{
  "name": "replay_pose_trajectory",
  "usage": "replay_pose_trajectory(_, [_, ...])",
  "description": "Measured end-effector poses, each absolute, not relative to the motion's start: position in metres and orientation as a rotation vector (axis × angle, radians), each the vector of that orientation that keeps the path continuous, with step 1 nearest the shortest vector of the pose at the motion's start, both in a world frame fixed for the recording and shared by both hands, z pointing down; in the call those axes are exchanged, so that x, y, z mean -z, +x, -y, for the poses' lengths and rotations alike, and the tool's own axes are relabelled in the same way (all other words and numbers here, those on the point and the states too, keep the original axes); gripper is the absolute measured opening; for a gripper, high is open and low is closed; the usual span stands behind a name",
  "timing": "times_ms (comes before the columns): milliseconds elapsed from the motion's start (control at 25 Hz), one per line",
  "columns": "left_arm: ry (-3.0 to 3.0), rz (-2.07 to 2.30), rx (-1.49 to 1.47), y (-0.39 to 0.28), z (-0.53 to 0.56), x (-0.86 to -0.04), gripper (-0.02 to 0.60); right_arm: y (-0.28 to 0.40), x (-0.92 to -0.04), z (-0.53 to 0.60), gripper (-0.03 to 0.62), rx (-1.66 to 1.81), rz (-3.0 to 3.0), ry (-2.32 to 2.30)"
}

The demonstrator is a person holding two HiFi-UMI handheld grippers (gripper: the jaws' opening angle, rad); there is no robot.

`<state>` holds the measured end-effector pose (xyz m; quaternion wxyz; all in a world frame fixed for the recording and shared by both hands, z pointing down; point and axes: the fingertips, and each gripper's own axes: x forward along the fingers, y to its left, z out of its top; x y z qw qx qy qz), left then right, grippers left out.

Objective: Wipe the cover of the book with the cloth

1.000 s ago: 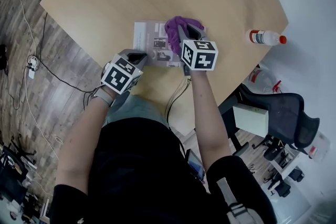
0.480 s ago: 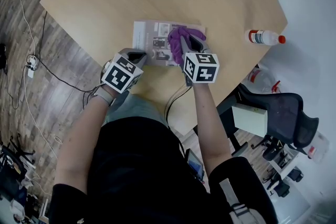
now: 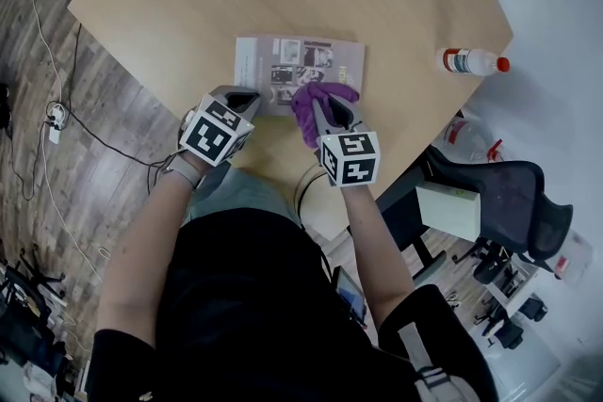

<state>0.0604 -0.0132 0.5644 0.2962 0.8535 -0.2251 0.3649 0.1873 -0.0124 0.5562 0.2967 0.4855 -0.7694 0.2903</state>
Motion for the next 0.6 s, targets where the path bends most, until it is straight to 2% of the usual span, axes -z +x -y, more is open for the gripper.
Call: replay_pose_trajectory(600, [2.279, 0.595, -0.956, 0.061, 0.013, -0.564, 0.020, 0.213, -0.557, -0.020, 0.084, -0.780, 2.011, 1.288])
